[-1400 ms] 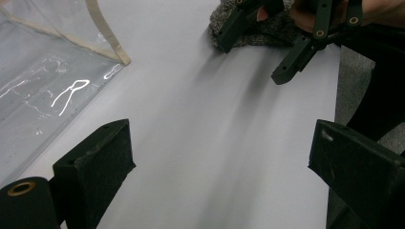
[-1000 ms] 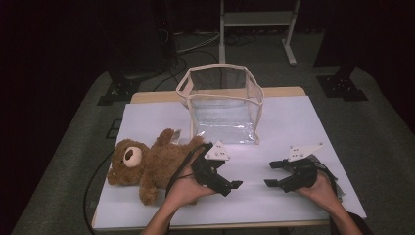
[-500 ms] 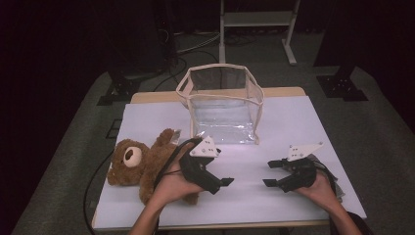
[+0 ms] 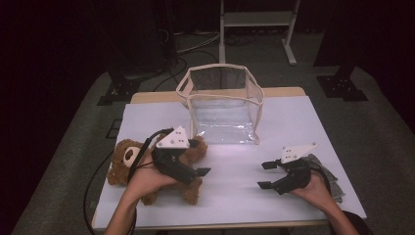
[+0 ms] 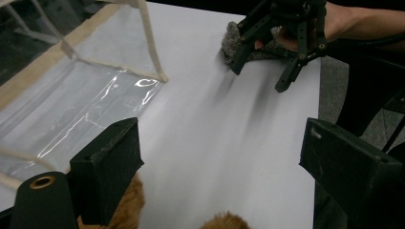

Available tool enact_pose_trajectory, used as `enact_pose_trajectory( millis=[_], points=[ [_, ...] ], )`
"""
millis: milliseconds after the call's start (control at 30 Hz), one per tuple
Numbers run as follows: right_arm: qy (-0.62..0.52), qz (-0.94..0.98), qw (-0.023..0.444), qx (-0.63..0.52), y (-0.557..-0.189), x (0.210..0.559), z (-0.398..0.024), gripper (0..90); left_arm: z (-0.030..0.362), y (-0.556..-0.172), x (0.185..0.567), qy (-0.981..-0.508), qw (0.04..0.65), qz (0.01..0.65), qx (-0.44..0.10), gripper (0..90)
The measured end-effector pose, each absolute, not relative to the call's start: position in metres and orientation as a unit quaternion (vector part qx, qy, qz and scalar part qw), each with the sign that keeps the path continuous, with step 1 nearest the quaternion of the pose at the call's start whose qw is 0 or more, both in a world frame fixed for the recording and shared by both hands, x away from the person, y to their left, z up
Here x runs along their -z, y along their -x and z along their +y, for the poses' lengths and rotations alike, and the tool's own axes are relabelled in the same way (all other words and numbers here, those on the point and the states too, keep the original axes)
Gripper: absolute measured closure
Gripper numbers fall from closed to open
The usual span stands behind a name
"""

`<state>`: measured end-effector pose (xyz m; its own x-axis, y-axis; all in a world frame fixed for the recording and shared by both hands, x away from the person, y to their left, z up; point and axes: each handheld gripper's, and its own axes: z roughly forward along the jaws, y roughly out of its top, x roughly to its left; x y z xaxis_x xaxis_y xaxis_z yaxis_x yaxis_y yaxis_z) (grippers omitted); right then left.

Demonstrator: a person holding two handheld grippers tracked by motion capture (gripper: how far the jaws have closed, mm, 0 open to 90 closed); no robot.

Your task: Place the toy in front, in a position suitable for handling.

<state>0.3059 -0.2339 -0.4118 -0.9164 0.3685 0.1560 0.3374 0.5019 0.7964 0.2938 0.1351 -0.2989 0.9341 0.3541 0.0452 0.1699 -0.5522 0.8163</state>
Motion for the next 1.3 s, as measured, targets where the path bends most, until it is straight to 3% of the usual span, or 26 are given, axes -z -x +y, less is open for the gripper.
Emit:
enact_pose_trajectory(
  millis=[333, 733, 1000, 1300],
  points=[
    [-0.157, 0.866, -0.008, -0.474, -0.31, 0.397, -0.199, 25.5, 0.16, -0.292, 0.293, -0.874, 0.444, 0.162, -0.115, 15.7],
    [-0.095, 0.875, -0.037, -0.474, -0.316, 0.374, -0.127, 25.7, 0.184, -0.291, 0.29, -0.873, 0.438, 0.175, -0.127, 15.7],
    [-0.08, 0.88, -0.058, -0.464, -0.323, 0.377, -0.081, 28.0, 0.194, -0.293, 0.291, -0.873, 0.431, 0.184, -0.133, 15.7],
    [-0.073, 0.894, -0.085, -0.433, -0.33, 0.392, -0.044, 39.9, 0.207, -0.3, 0.296, -0.873, 0.424, 0.195, -0.142, 15.7]
  ],
)
